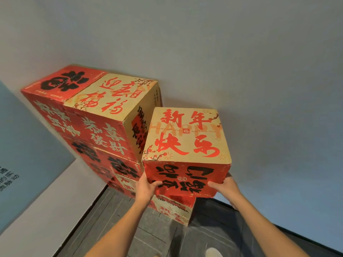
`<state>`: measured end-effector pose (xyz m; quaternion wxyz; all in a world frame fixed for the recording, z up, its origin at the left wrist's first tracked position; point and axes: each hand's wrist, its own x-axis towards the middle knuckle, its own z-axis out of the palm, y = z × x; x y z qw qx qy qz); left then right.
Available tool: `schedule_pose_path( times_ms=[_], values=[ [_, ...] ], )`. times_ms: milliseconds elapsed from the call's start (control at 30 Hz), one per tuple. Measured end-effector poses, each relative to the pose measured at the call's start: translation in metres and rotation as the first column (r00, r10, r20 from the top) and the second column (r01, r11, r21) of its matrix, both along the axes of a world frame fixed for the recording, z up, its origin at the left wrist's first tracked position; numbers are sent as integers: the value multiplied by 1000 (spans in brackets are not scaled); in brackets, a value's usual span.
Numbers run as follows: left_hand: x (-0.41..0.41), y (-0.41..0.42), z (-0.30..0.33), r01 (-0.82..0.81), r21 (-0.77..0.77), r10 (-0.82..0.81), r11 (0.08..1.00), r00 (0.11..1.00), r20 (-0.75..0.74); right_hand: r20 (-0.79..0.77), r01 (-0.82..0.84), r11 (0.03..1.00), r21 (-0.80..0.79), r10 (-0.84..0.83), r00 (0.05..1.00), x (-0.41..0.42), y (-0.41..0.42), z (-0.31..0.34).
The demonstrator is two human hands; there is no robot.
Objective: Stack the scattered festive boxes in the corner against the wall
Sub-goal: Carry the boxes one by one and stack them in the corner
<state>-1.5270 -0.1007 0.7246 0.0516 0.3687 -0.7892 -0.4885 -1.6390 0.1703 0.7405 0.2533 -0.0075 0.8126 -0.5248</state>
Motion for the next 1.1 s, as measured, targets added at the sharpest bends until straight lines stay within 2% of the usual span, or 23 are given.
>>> schedule_pose_path(
  times_ms=[367, 500, 733, 1100],
  values=[
    [-9, -20, -78, 3, 48, -8, 999, 994, 106, 18, 103, 991, 81, -105, 994, 6, -20, -74],
    [-9, -19, -106, 16, 36, -21, 999, 986, 166, 38, 93, 991, 95, -97, 995, 4, -21, -99],
    [-12, -14, -142, -54, 72, 40, 996, 984, 176, 58, 93, 984, 153, -103, 993, -2, -22, -152],
    [-21, -20, -186, -115, 145, 81, 983, 972, 222, 67, 81, 987, 139, -91, 994, -4, -28, -184]
  ],
)
